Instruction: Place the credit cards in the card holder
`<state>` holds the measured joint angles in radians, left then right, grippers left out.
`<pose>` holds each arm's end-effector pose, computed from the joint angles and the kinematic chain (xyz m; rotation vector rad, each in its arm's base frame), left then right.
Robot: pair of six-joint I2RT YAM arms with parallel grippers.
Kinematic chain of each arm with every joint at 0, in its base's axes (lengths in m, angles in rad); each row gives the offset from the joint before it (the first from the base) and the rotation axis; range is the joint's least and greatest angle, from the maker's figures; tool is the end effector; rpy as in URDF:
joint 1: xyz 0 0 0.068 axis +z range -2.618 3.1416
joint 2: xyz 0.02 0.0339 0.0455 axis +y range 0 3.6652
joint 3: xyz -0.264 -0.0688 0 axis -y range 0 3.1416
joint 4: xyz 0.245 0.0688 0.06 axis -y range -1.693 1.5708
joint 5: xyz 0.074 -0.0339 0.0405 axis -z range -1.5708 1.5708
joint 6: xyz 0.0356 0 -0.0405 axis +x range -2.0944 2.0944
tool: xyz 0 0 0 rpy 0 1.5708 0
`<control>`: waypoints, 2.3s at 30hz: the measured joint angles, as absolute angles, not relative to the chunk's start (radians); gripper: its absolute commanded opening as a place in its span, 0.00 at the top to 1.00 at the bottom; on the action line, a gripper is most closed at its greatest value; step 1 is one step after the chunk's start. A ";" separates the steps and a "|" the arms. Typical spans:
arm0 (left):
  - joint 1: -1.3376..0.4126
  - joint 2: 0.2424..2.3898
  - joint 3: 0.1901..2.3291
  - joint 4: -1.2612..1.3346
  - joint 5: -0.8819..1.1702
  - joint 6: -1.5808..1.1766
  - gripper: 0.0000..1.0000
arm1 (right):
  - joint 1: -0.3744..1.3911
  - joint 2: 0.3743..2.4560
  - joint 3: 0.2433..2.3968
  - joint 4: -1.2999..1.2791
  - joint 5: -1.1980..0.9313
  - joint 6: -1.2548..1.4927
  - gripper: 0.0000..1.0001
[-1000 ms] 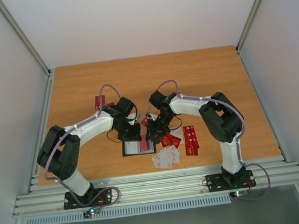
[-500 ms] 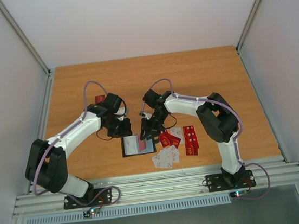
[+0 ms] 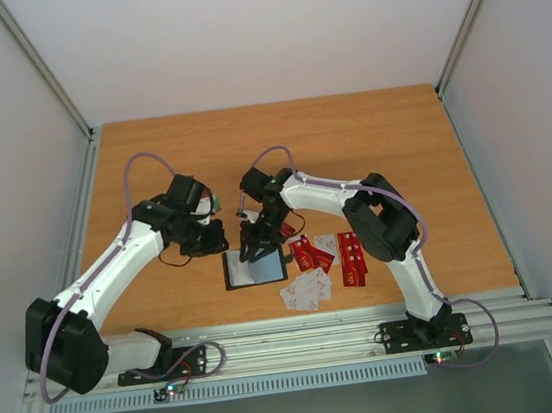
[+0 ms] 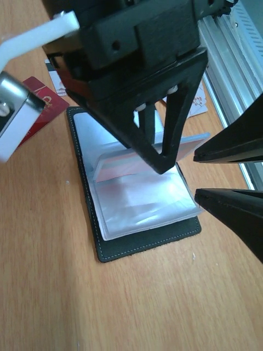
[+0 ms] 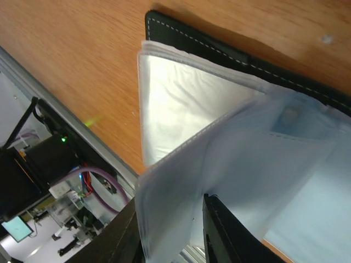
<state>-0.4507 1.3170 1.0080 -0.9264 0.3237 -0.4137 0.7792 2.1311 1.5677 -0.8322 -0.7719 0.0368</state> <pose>0.2118 -0.1151 0.2499 0.1340 2.9033 -0.6368 0.2791 0.3106 0.1590 1.0967 -2.5451 -1.1295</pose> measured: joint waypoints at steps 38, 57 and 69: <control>-0.448 1.118 0.818 -0.942 0.351 -0.513 0.78 | 0.806 1.940 1.502 -1.010 -0.521 -0.048 0.53; -0.704 1.379 0.864 -0.713 0.488 -0.479 0.64 | 0.553 1.390 0.910 -0.972 -0.404 0.046 0.52; -0.860 1.572 0.919 -0.625 0.490 -0.462 0.62 | 0.514 1.282 0.620 -0.779 -0.605 0.197 0.52</control>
<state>-0.8604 1.5719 0.9188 -0.6254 0.4900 -0.4618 0.5137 1.2823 0.6205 -0.7792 -0.6048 0.1970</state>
